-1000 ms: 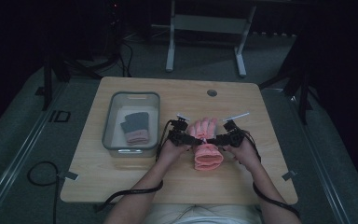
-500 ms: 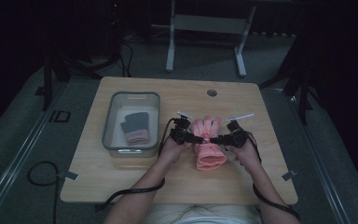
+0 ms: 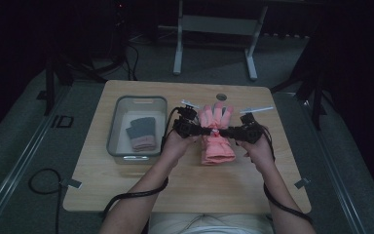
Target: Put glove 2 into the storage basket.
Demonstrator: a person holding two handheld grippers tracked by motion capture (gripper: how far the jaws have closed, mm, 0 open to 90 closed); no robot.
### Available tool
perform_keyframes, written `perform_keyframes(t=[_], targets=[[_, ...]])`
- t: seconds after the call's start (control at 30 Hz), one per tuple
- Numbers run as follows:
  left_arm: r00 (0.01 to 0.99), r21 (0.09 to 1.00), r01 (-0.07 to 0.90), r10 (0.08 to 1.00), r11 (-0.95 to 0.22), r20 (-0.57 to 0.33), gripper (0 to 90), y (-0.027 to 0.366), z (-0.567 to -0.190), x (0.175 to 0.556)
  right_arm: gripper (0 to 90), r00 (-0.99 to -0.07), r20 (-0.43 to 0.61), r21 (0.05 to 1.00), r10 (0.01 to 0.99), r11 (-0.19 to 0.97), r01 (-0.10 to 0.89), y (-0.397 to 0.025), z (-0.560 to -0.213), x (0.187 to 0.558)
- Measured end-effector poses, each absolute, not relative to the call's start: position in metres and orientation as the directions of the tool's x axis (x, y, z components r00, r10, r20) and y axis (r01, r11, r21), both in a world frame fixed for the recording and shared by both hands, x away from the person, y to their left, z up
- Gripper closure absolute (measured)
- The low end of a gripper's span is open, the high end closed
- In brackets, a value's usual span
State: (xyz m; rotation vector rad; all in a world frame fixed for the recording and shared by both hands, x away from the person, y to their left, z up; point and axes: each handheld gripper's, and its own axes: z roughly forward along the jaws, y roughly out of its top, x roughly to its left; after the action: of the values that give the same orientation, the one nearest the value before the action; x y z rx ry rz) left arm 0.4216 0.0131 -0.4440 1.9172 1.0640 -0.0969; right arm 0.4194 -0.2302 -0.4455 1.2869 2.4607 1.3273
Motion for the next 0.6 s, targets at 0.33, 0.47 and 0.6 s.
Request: perform_keyframes(t=[0.33, 0.47, 0.6], targets=[[0.622, 0.701, 0.681, 0.670, -0.210, -0.404, 73.1, 0.041, -0.413, 0.418, 64.8, -0.691, 0.271, 0.748, 0.670, 0.305, 0.589, -0.201, -0.416, 0.424], [0.615, 0.707, 0.678, 0.681, -0.199, -0.397, 73.1, 0.050, -0.404, 0.417, 64.9, -0.704, 0.253, 0.755, 0.664, 0.319, 0.572, -0.190, -0.407, 0.426], [0.608, 0.718, 0.670, 0.694, -0.188, -0.386, 73.1, 0.061, -0.395, 0.416, 65.0, -0.716, 0.249, 0.766, 0.653, 0.319, 0.558, -0.179, -0.399, 0.429]])
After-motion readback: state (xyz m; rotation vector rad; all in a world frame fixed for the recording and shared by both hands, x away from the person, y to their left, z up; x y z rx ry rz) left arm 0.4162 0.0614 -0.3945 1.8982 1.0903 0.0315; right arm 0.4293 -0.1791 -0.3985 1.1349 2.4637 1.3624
